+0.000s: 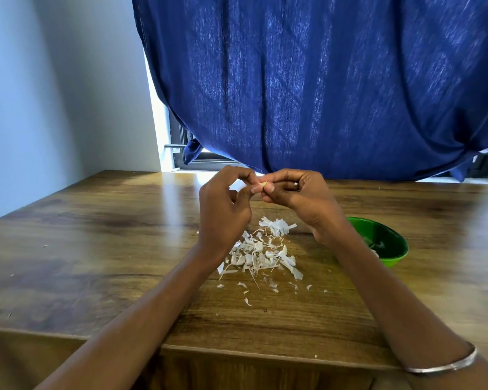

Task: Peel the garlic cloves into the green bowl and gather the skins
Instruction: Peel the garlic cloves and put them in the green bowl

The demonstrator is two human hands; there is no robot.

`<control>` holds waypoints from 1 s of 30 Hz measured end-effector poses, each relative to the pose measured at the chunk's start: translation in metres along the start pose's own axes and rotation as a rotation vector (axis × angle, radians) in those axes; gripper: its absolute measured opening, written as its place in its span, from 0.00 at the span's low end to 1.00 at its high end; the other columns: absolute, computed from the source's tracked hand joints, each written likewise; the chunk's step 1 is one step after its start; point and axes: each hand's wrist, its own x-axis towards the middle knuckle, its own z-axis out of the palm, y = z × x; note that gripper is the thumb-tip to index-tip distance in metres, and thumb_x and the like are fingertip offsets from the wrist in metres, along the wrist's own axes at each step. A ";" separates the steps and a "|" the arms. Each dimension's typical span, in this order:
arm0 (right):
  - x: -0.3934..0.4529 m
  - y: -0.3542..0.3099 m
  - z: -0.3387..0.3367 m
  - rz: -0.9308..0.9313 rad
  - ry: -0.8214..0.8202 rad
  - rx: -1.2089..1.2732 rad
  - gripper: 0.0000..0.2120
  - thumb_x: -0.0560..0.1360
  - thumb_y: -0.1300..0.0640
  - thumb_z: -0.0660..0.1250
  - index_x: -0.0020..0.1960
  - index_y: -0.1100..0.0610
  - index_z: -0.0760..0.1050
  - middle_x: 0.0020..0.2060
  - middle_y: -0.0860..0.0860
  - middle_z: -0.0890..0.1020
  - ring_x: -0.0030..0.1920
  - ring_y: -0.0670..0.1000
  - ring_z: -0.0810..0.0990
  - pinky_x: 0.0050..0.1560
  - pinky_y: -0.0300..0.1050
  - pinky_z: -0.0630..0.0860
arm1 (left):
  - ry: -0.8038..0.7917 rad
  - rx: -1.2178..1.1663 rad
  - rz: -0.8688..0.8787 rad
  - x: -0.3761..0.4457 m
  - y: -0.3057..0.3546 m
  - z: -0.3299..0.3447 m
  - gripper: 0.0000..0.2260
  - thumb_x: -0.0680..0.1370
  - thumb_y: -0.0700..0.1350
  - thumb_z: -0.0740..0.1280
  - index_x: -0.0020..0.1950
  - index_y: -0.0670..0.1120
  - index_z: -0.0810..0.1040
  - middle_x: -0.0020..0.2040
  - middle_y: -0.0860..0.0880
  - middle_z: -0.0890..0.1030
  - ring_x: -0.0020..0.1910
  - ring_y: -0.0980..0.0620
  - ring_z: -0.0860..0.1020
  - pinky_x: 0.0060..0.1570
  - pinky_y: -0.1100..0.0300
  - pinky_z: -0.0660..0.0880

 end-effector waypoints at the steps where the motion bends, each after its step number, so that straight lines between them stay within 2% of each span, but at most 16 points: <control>1: 0.000 0.000 0.001 0.003 -0.005 0.008 0.08 0.74 0.67 0.72 0.53 0.62 0.83 0.46 0.58 0.87 0.45 0.49 0.86 0.48 0.37 0.81 | 0.003 0.011 0.016 0.000 -0.002 0.000 0.05 0.76 0.34 0.74 0.49 0.42 0.82 0.44 0.56 0.81 0.36 0.52 0.81 0.28 0.48 0.79; 6: -0.002 0.000 0.005 0.007 0.020 -0.019 0.06 0.74 0.67 0.73 0.50 0.62 0.84 0.45 0.58 0.87 0.45 0.50 0.87 0.46 0.38 0.81 | -0.037 0.070 0.073 -0.001 -0.007 -0.001 0.08 0.74 0.30 0.72 0.50 0.41 0.81 0.44 0.54 0.80 0.41 0.52 0.80 0.30 0.45 0.78; 11: -0.003 0.001 0.009 0.023 0.031 -0.028 0.05 0.74 0.67 0.72 0.49 0.60 0.83 0.44 0.57 0.87 0.43 0.49 0.86 0.45 0.38 0.81 | -0.032 0.123 0.118 -0.002 -0.009 -0.001 0.12 0.73 0.27 0.70 0.50 0.42 0.81 0.44 0.54 0.79 0.42 0.54 0.78 0.35 0.50 0.79; 17: -0.004 0.005 0.013 0.044 0.037 0.009 0.05 0.75 0.67 0.72 0.46 0.58 0.83 0.43 0.58 0.87 0.44 0.52 0.87 0.53 0.46 0.83 | 0.007 0.178 0.177 -0.005 -0.010 -0.001 0.13 0.70 0.24 0.68 0.46 0.41 0.80 0.43 0.51 0.79 0.41 0.55 0.74 0.35 0.53 0.75; 24: -0.006 0.006 0.018 0.058 0.048 0.097 0.04 0.75 0.67 0.72 0.48 0.61 0.82 0.43 0.58 0.87 0.43 0.51 0.86 0.50 0.42 0.82 | 0.035 0.206 0.198 -0.006 -0.009 -0.001 0.14 0.70 0.24 0.69 0.48 0.40 0.80 0.43 0.48 0.79 0.41 0.52 0.75 0.36 0.49 0.76; 30: -0.007 0.006 0.023 0.077 0.067 0.159 0.04 0.75 0.67 0.71 0.46 0.59 0.81 0.43 0.57 0.87 0.43 0.51 0.86 0.52 0.43 0.83 | 0.007 0.198 0.232 -0.007 -0.005 -0.001 0.15 0.71 0.23 0.66 0.51 0.38 0.81 0.47 0.52 0.76 0.43 0.55 0.74 0.37 0.49 0.78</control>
